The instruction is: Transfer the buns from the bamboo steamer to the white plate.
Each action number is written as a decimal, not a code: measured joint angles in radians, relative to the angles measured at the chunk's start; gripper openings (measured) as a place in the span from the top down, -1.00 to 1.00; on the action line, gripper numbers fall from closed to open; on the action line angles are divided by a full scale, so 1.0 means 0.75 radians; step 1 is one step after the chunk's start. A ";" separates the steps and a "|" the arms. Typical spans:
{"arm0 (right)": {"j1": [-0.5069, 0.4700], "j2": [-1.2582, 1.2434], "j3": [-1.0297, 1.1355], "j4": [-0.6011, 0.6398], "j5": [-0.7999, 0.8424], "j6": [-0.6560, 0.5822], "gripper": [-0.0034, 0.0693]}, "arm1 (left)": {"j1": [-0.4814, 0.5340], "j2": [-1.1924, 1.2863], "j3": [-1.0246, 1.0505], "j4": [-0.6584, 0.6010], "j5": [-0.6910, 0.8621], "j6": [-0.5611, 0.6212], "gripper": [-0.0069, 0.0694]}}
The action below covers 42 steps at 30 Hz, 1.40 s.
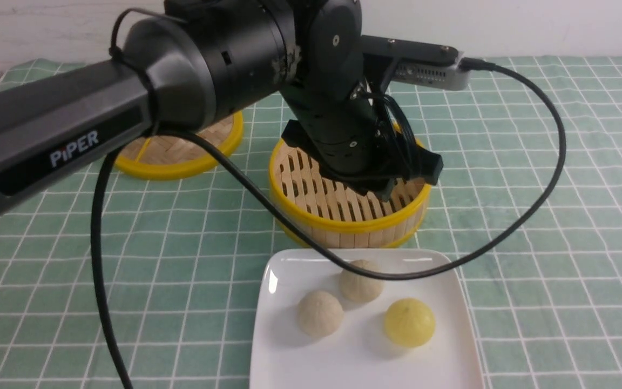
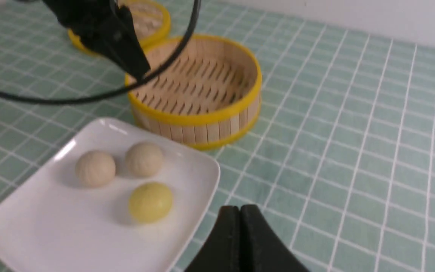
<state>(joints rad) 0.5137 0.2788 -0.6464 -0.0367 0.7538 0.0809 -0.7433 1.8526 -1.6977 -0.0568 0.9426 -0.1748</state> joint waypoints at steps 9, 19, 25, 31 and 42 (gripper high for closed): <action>0.000 0.011 0.196 -0.003 -0.322 -0.001 0.93 | 0.000 0.000 0.000 0.016 0.000 0.000 0.52; 0.000 0.011 0.199 -0.004 -0.336 -0.001 0.91 | 0.000 0.000 0.000 0.018 0.001 0.000 0.51; 0.000 0.011 0.199 -0.004 -0.336 -0.001 0.90 | 0.000 0.000 0.000 0.076 0.003 0.000 0.49; 0.000 -0.001 0.218 -0.007 -0.346 -0.001 0.91 | 0.000 0.000 0.000 0.137 0.025 0.000 0.48; -0.350 -0.199 0.645 0.024 -0.439 -0.001 0.89 | 0.000 -0.004 0.000 0.174 0.032 0.000 0.48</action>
<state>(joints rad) 0.2514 0.1294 -0.1629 -0.0190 0.4242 0.0801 -0.7433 1.8495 -1.6977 0.0735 0.9669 -0.1748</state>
